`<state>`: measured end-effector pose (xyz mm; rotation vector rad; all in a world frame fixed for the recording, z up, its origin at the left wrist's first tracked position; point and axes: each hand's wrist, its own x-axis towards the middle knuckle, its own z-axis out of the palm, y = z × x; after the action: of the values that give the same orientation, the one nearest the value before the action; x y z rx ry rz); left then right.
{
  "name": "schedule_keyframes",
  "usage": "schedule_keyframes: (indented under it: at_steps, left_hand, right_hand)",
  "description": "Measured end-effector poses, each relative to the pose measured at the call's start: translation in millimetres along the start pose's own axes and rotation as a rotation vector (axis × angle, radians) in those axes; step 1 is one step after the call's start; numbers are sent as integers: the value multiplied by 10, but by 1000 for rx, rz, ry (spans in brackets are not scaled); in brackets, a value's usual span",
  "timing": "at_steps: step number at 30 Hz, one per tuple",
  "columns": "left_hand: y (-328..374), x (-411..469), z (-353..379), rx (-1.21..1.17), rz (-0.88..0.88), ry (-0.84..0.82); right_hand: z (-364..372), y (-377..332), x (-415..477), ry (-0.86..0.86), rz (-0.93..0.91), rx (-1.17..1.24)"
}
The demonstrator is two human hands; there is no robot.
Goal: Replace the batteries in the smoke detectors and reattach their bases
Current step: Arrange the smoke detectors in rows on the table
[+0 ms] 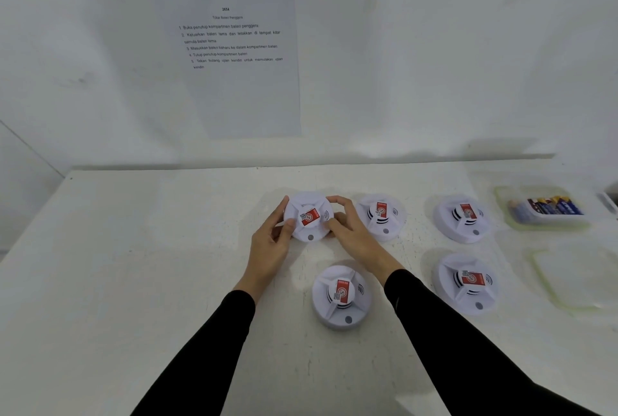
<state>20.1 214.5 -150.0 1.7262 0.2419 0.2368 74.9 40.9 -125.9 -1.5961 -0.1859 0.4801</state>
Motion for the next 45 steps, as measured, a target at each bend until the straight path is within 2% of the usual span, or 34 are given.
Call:
schedule_keyframes:
  at_steps: [45]
  left_hand:
    - [-61,35,4,-12,0,34]
  right_hand:
    - [-11,47,23,40,-17,-38]
